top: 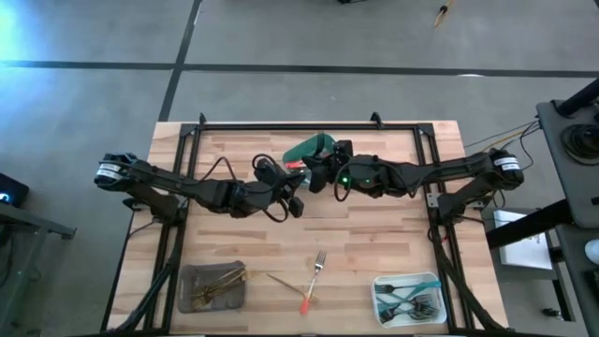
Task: Sort silverware by color (type)
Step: Put the blue fork into the white bin
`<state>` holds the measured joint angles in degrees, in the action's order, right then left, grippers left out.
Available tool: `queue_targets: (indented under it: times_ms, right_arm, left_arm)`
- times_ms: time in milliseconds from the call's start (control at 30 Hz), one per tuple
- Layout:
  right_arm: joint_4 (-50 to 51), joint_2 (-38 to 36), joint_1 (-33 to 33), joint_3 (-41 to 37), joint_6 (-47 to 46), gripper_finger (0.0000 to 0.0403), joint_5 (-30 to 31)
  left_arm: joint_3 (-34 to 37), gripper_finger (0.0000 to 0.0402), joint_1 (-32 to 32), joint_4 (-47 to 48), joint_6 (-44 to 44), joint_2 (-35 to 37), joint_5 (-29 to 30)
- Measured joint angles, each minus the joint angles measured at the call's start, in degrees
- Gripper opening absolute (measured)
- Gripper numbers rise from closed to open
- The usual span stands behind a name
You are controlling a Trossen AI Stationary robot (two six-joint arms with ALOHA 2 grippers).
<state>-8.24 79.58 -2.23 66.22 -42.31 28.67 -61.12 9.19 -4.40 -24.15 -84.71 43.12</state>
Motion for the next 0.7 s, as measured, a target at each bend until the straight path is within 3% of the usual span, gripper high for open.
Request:
queue_targets:
  times_ms: [200, 467, 700]
  right_arm:
    - [0.7, -0.6, 0.1, 0.0, 1.1, 0.0010, -0.2]
    - [1.3, -1.4, 0.8, 0.0, 2.4, 0.0009, -0.5]
    - [7.9, -2.3, 1.6, 0.0, 2.4, 0.0009, -0.1]
  left_arm:
    - [0.0, 0.0017, -0.1, -0.1, 1.4, 0.0, -0.2]
    - [0.0, 0.0096, -0.1, 0.3, 4.2, 1.4, 0.2]
    - [0.0, 0.0164, -0.1, 1.3, 4.2, 1.6, 0.2]
